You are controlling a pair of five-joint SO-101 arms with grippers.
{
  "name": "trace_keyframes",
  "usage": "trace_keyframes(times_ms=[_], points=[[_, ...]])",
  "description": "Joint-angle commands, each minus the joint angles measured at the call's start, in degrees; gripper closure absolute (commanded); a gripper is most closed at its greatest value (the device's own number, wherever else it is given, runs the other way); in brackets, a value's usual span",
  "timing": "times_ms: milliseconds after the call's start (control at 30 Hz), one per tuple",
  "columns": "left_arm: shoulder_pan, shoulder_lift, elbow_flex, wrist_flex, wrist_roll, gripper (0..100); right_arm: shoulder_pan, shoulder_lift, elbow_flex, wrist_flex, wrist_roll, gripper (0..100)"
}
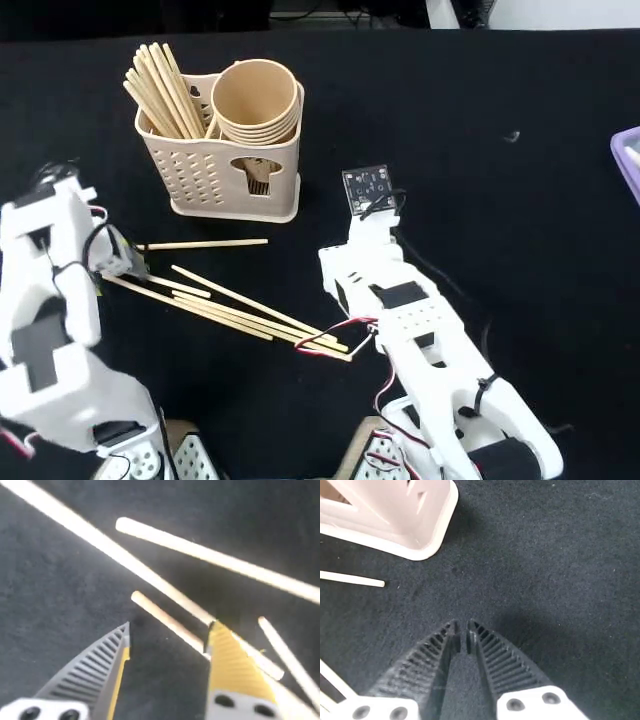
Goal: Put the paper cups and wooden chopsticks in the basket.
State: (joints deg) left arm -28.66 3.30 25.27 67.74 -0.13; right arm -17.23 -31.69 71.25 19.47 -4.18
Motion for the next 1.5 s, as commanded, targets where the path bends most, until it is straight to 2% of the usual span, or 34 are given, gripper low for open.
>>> trace_keyframes(times_ms=[0, 100, 367, 433, 533, 567, 633, 767, 933, 1100, 1333, 1467], points=[[0.75, -7.91, 7.34, -7.3, 19.96, 71, 1.14, -2.77, -0.31, -1.85, 0.44, 95.3], [0.92, -8.35, 10.59, -10.29, 26.64, 71, 1.14, -2.59, -0.31, -1.85, 0.44, 95.3], [0.75, -8.35, 18.95, -19.16, 26.55, 72, 1.14, -2.51, -0.31, -1.85, 0.44, 95.3], [0.57, -8.35, 18.95, -19.25, 26.73, 78, 1.14, -2.51, -0.31, -1.85, 0.44, 95.3], [0.75, -8.62, 18.95, -19.6, 26.9, 95, 1.14, -2.51, -0.22, -1.85, 0.44, 95.3], [0.75, -8.62, 19.03, -20.04, 26.9, 98, 1.14, -2.51, -0.22, -1.85, 0.44, 95.3], [0.75, -8.53, 19.03, -20.22, 26.9, 93, 1.14, -2.51, -0.22, -1.85, 0.44, 95.3], [0.57, -8.97, 18.95, -20.13, 26.9, 97, 1.14, -2.51, -0.22, -1.85, 0.44, 95.3], [-0.13, -8.97, 16.75, -19.96, 26.9, 97, 1.14, -2.51, -0.22, -1.85, 0.44, 95.3], [-5.49, -9.05, 10.68, -20.04, 26.99, 97, 1.14, -2.59, -0.22, -1.85, 0.44, 95.3], [-12.09, -9.05, 3.21, -19.52, 34.64, 97, 1.14, -2.68, -0.22, -1.85, 0.44, 95.3], [-12.7, -9.05, -3.12, -13.71, 39.3, 97, 1.05, -2.68, -0.31, -1.85, 0.44, 95.3]])
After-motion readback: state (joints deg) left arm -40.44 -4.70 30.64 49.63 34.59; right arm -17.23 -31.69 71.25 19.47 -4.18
